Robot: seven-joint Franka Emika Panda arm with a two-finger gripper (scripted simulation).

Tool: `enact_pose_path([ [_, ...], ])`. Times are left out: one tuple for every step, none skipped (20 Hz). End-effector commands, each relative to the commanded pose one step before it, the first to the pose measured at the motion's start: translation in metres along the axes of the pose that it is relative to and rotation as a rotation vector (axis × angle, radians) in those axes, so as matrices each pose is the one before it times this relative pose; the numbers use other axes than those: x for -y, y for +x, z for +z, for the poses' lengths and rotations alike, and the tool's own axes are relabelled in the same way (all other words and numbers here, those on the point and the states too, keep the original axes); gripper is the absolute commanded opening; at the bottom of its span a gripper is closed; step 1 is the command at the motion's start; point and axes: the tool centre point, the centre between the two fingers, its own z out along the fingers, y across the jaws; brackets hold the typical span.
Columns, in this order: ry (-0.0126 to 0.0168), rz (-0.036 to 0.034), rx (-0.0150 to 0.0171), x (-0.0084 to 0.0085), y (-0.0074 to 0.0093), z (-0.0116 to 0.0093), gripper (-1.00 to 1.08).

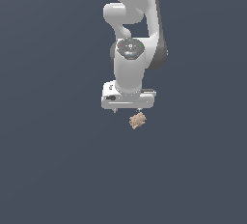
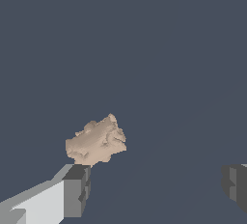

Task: Pick up the object and move it to a goal position.

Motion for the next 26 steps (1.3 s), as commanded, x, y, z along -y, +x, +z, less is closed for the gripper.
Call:
enact_pose_path([
  [0.0, 0.0, 0.0, -0.00001, 0.0, 0.0, 1.0],
  [0.00012, 0.00135, 0.00074, -0.00042, -0.00021, 0.00031, 1.0],
  [0.00042, 0.00414, 0.00225, -0.00137, -0.00061, 0.00097, 1.0],
  [0.00068, 0.0067, 0.00365, -0.00223, -0.00098, 0.00157, 1.0],
  [0.00093, 0.00919, 0.00502, -0.00307, -0.00135, 0.00215, 1.0],
  [0.00117, 0.01159, 0.00637, -0.00392, -0.0017, 0.00272, 1.0],
  [0.00131, 0.01292, 0.00719, -0.00446, -0.0019, 0.00304, 1.0],
  [0.00108, 0.01052, 0.006, -0.00375, -0.00155, 0.00252, 1.0],
  [0.00081, 0.0076, 0.0045, -0.00284, -0.00114, 0.00186, 1.0],
  [0.00054, 0.00479, 0.00303, -0.00195, -0.00075, 0.00123, 1.0],
  [0.00026, 0.00197, 0.0015, -0.00097, -0.00037, 0.00058, 1.0],
  [-0.00002, -0.00069, -0.00004, 0.00008, 0.00002, -0.00005, 1.0],
  [-0.00021, -0.0015, -0.00123, 0.00073, 0.00029, -0.00048, 1.0],
  [-0.00009, 0.00022, -0.00065, 0.00062, 0.00022, -0.00011, 1.0],
  [-0.00002, 0.00234, -0.00051, 0.00034, 0.00002, -0.00004, 1.0],
  [0.00008, 0.00396, -0.00012, 0.00027, -0.00003, 0.00024, 1.0],
  [0.00012, 0.00535, -0.00006, 0.00031, -0.00006, 0.00036, 1.0],
  [0.00013, 0.00651, -0.00014, 0.00044, -0.00007, 0.00042, 1.0],
  [0.00014, 0.00759, -0.00031, 0.00058, -0.00005, 0.00044, 1.0],
  [0.00014, 0.00858, -0.00045, 0.00074, -0.00004, 0.00047, 1.0],
  [0.00016, 0.00962, -0.00057, 0.00089, -0.00005, 0.00051, 1.0],
  [0.00018, 0.01068, -0.00066, 0.00099, -0.00006, 0.00055, 1.0],
  [0.0002, 0.01168, -0.00071, 0.00107, -0.00008, 0.0006, 1.0],
  [0.00022, 0.01277, -0.00073, 0.00114, -0.00011, 0.00067, 1.0],
  [0.00025, 0.01399, -0.00076, 0.0012, -0.00015, 0.00075, 1.0],
  [0.00028, 0.01503, -0.0008, 0.00129, -0.00018, 0.00081, 1.0],
])
